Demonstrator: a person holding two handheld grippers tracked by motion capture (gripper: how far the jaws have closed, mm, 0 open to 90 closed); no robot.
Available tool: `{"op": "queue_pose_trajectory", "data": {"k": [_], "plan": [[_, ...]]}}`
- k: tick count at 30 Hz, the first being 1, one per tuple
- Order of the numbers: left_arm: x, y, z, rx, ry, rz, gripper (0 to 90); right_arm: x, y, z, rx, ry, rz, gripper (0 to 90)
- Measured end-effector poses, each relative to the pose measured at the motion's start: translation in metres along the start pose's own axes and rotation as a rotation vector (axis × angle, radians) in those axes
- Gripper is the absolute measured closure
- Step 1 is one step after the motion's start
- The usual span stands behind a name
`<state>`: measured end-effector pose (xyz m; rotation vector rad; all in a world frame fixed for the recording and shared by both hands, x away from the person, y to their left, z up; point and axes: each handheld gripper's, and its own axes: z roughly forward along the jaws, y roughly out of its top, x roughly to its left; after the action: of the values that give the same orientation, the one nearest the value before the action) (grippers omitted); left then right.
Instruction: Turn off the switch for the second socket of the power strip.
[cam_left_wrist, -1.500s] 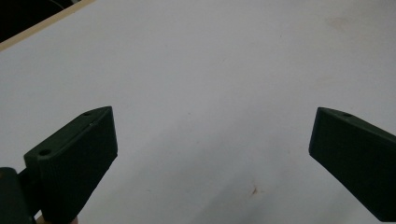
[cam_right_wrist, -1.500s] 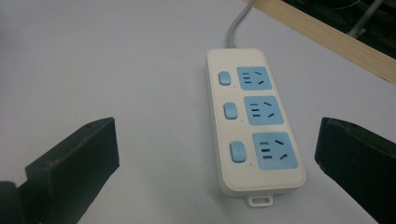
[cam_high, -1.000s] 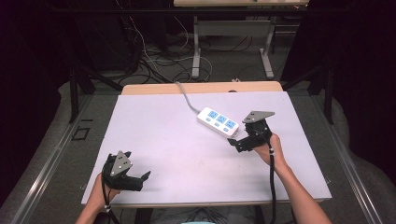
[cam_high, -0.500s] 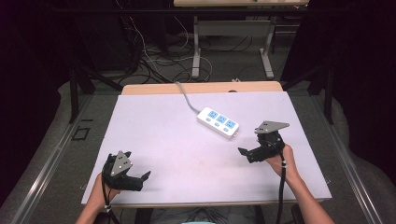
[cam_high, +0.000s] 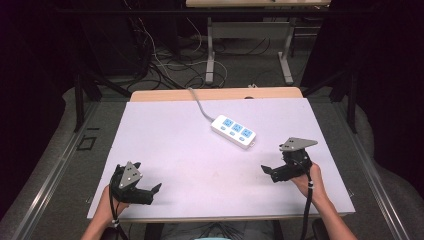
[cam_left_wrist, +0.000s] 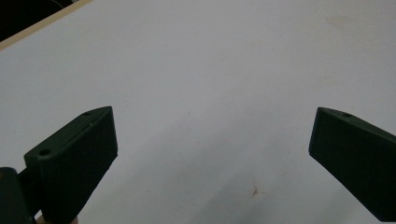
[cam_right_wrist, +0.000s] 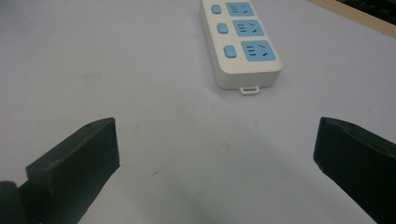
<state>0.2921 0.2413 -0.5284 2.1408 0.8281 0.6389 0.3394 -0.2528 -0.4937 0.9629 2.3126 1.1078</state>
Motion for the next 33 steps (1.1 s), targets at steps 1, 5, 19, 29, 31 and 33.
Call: {"op": "queue_pose_trajectory", "data": {"k": [1,5,19,29,31,33], "plan": [[0.000,0.000,0.000,0.000,0.000,-0.001,1.0,0.000,-0.001,-0.001,-0.002,-0.002,0.002,0.0],[0.000,0.000,0.000,0.000,0.000,0.000,1.0,0.002,-0.006,-0.004,0.003,-0.002,0.009,0.0],[0.000,0.000,0.001,0.002,-0.003,-0.004,1.0,0.005,-0.022,-0.011,0.031,-0.008,0.005,0.0],[0.000,0.000,0.001,0.003,-0.004,-0.004,1.0,0.009,-0.033,-0.016,0.041,-0.010,0.007,0.0],[0.000,0.000,0.001,0.004,0.000,0.000,1.0,0.009,-0.035,-0.017,0.031,-0.019,0.009,0.0],[0.000,0.000,0.001,0.004,-0.002,0.000,1.0,0.010,-0.036,-0.018,0.040,-0.022,0.012,0.1]]}}
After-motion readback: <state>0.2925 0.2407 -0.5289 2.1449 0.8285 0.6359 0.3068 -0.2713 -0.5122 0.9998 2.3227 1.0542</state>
